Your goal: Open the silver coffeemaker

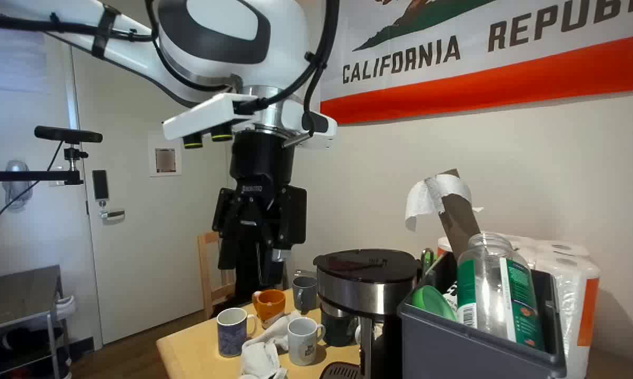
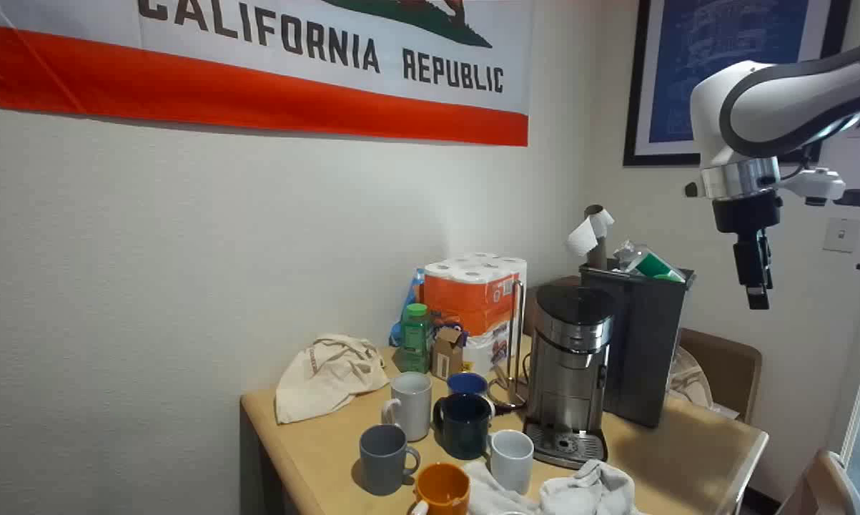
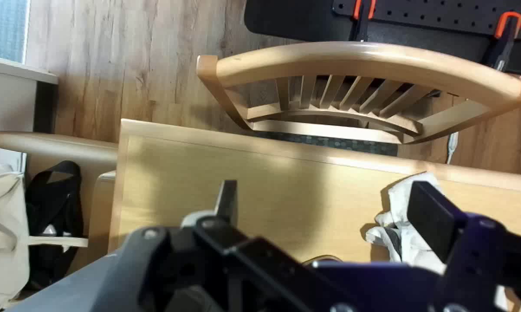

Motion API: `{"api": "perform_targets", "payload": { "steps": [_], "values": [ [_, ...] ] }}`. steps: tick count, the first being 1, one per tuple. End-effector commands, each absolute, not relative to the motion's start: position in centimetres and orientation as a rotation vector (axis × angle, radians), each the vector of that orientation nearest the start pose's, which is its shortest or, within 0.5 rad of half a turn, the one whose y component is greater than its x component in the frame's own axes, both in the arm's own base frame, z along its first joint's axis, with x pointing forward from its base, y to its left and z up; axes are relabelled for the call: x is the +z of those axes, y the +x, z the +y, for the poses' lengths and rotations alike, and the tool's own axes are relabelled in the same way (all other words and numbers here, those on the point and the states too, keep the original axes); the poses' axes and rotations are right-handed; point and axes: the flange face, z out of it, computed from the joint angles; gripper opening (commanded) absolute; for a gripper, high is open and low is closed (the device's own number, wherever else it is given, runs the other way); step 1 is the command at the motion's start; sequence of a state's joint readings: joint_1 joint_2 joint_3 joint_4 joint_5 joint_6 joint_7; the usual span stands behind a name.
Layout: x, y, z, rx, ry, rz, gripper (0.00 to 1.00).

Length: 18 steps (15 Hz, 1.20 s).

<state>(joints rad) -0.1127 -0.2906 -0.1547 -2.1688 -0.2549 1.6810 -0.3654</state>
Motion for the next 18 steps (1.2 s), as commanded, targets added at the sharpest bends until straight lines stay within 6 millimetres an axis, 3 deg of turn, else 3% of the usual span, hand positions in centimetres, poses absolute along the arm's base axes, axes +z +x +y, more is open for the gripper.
{"api": "perform_targets", "payload": {
  "steps": [1, 9, 13, 18],
  "values": [
    [50.0, 42.3, -14.6, 0.413, -3.239, -0.263, 1.00],
    [50.0, 42.4, -14.9, 0.414, -3.220, -0.249, 1.00],
    [46.8, 43.2, -16.0, 0.393, -3.130, -0.128, 1.00],
    [41.8, 45.9, -18.3, 0.193, -3.013, 0.204, 1.00]
  ]
}}
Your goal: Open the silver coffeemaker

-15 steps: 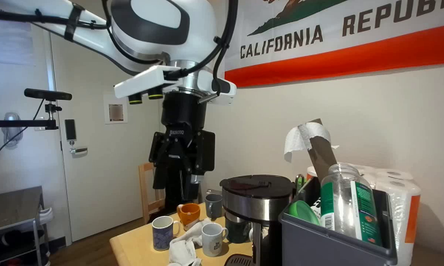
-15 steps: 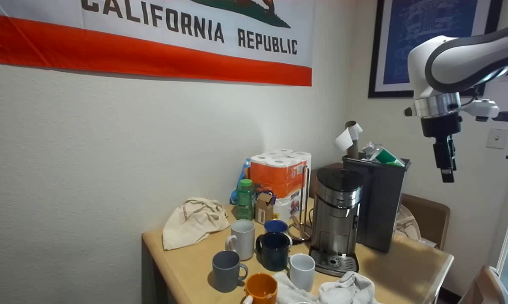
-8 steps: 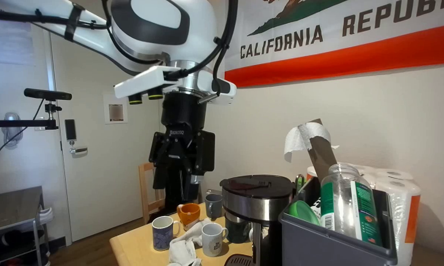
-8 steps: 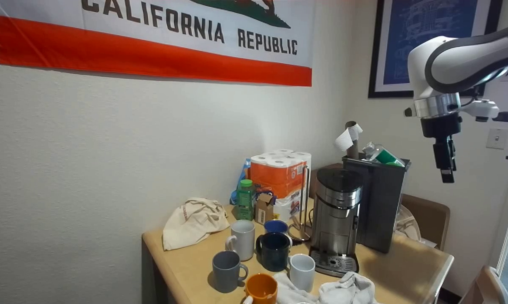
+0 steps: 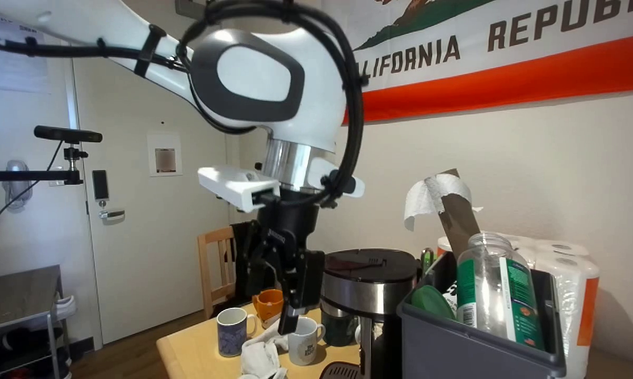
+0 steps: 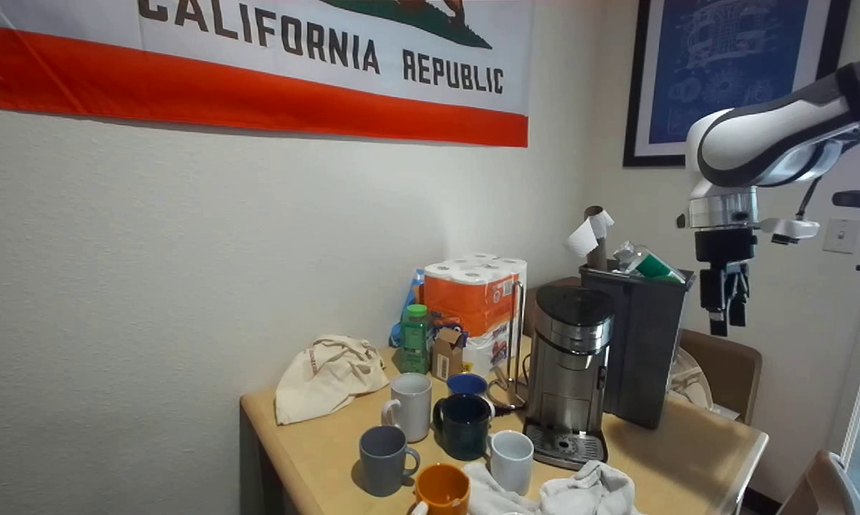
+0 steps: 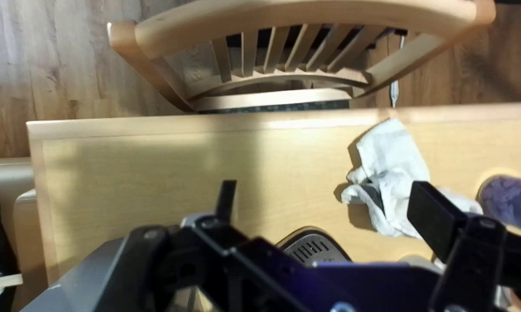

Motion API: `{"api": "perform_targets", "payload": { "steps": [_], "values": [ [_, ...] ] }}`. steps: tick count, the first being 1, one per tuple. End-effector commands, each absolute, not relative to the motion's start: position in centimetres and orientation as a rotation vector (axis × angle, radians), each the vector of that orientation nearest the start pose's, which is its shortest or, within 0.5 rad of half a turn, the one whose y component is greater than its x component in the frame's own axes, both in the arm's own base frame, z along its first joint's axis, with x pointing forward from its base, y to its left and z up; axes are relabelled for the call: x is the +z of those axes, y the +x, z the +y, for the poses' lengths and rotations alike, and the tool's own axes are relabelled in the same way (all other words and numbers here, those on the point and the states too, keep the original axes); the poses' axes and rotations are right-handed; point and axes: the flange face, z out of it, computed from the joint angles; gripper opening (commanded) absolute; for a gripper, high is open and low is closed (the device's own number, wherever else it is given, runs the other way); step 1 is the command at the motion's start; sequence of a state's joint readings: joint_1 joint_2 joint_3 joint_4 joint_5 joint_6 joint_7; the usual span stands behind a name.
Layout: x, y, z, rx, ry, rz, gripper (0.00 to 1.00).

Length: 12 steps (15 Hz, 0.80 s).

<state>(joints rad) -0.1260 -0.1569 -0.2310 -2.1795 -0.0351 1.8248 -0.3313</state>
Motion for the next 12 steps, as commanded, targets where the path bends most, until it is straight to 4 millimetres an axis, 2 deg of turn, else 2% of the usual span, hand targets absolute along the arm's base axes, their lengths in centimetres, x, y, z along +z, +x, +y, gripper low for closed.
{"api": "perform_targets", "payload": {
  "steps": [1, 6, 12],
  "values": [
    [40.9, 46.3, -18.8, 0.142, -3.005, 0.274, 1.00],
    [38.5, 47.7, -20.5, -0.101, -2.947, 0.600, 1.00],
    [38.6, 48.4, -21.3, -0.397, -2.822, 0.879, 1.00]
  ]
}}
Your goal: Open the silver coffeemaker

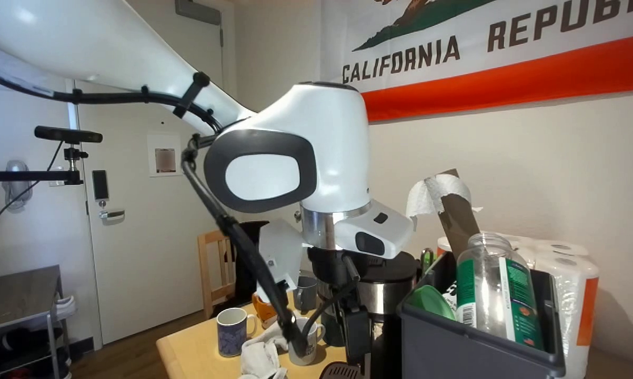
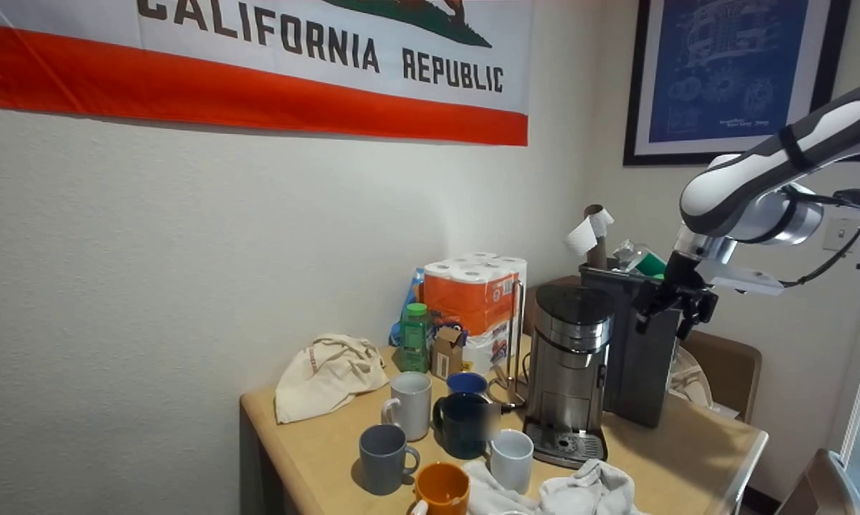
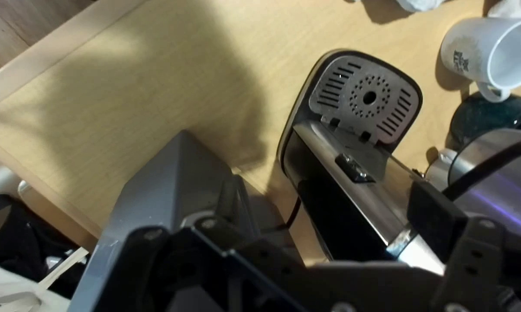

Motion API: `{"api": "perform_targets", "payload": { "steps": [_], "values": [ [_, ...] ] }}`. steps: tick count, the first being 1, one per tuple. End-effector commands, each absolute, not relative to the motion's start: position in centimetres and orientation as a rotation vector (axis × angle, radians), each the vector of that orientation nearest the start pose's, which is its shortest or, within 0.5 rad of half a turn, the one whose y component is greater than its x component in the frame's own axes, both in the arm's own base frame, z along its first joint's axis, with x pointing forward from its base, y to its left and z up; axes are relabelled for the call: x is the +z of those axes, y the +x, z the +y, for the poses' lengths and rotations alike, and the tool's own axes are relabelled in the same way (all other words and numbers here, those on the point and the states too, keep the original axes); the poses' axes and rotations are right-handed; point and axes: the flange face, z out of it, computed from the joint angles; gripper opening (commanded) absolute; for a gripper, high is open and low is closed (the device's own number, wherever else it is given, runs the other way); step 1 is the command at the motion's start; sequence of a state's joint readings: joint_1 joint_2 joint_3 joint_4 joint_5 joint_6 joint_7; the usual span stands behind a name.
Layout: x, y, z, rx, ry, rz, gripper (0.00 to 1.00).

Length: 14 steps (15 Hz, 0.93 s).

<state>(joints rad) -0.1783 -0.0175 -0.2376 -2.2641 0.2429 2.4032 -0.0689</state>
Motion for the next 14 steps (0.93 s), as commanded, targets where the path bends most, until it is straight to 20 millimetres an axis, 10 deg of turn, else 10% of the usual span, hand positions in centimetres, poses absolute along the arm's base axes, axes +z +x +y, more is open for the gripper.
{"api": "perform_targets", "payload": {
  "steps": [1, 14],
  "values": [
    [38.6, 48.4, -21.3, -0.426, -2.808, 0.901, 1.00],
    [39.9, 48.2, -20.7, -0.563, -2.574, 1.030, 1.00]
  ]
}}
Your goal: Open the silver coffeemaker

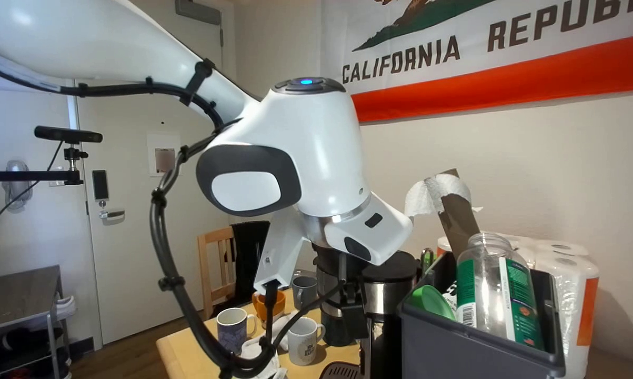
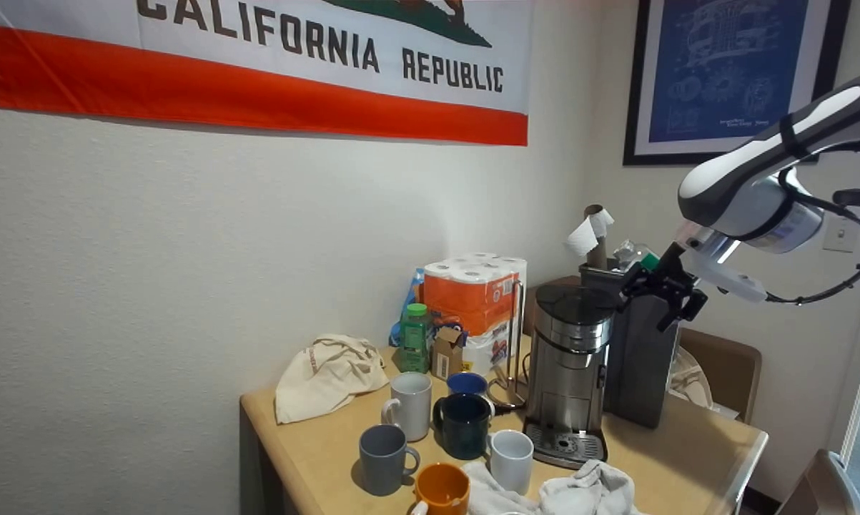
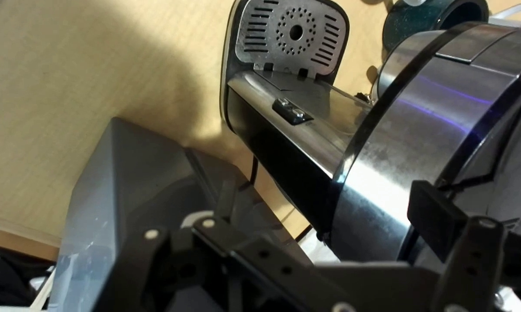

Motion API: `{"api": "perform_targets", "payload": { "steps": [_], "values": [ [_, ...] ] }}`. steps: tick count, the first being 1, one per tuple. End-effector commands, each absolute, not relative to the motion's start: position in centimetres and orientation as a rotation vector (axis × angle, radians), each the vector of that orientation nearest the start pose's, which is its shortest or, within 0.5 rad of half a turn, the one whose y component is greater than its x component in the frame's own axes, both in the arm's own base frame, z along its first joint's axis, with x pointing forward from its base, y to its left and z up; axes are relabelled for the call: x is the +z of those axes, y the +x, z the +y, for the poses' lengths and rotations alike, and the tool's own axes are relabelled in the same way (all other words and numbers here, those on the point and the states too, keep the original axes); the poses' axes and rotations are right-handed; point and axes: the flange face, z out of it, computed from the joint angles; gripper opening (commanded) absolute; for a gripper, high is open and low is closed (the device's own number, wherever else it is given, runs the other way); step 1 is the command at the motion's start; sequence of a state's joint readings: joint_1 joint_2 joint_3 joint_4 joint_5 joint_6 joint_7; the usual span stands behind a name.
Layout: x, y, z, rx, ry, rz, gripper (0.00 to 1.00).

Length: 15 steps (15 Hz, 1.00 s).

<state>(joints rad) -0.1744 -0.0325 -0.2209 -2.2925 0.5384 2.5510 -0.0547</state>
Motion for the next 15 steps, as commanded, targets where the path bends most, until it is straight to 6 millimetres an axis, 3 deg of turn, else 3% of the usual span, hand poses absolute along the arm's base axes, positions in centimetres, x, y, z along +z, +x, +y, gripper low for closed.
{"api": "perform_targets", "payload": {
  "steps": [1, 15],
  "values": [
    [40.0, 48.1, -20.7, -0.566, -2.564, 1.032, 1.00],
    [42.6, 47.7, -21.0, -0.668, -2.455, 1.054, 1.00]
  ]
}}
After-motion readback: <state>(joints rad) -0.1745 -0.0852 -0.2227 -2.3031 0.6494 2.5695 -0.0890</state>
